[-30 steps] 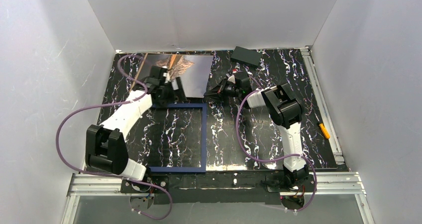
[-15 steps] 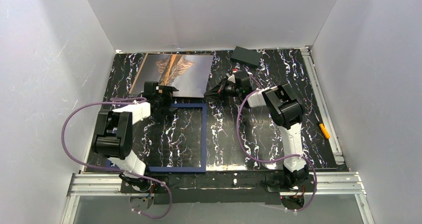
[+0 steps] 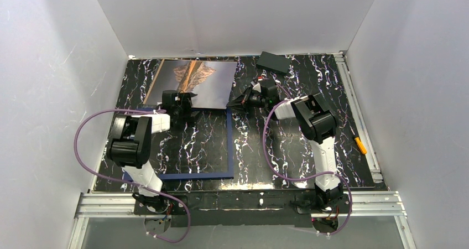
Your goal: Take the photo out of the frame
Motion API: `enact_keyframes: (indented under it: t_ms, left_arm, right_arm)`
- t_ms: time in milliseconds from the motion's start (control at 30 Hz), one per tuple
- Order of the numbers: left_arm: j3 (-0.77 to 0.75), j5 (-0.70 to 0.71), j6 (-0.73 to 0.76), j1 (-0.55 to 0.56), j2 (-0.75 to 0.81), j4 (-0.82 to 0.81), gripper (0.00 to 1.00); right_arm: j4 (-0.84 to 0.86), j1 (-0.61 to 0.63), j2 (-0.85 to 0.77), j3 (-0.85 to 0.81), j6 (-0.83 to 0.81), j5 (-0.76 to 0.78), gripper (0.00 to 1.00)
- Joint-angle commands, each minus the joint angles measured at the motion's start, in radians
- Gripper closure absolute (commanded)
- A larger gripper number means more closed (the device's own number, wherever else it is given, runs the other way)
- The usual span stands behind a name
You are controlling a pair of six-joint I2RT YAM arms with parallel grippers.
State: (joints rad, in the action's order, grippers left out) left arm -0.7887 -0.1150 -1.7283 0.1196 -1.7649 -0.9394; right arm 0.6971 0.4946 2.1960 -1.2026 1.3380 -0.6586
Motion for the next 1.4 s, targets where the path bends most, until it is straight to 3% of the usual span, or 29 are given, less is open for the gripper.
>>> enact_keyframes:
  t_ms: [0,100,300,433,533,700,967,1100,1200,1367]
  left_arm:
    - [0.044,0.025,0.053,-0.002,0.151,0.133,0.21]
    - [0.071,0.012,0.062,-0.002,0.195,0.164,0.20]
    - [0.098,-0.006,-0.026,-0.001,0.147,0.031,0.28]
    - [0.087,-0.011,-0.051,0.005,0.138,0.014,0.28]
    - [0.089,0.002,-0.064,0.015,0.132,-0.011,0.29]
    - [0.102,0.034,-0.125,0.046,0.083,-0.094,0.39]
    - [0.110,0.089,-0.135,0.074,0.083,-0.126,0.40]
    - [0.116,0.129,-0.152,0.091,0.066,-0.157,0.51]
    - [0.124,0.137,-0.166,0.098,0.059,-0.174,0.67]
    - [0.140,0.144,-0.164,0.098,0.083,-0.135,0.82]
  right_arm:
    - [0.047,0.011,-0.055,-0.051,-0.004,-0.026,0.99]
    - [0.054,0.013,-0.062,-0.045,0.002,-0.029,0.99]
    - [0.091,0.016,-0.073,-0.026,0.028,-0.027,0.99]
    - [0.094,0.018,-0.076,-0.026,0.035,-0.026,0.99]
    - [0.099,0.020,-0.078,-0.028,0.042,-0.023,0.99]
    - [0.103,0.025,-0.078,-0.028,0.051,-0.019,0.99]
    - [0.104,0.034,-0.083,-0.026,0.061,-0.005,0.99]
    - [0.114,0.041,-0.078,-0.025,0.074,0.001,0.99]
    - [0.108,0.045,-0.085,-0.024,0.074,0.007,0.99]
    - [0.066,0.045,-0.099,-0.024,0.033,0.014,0.99]
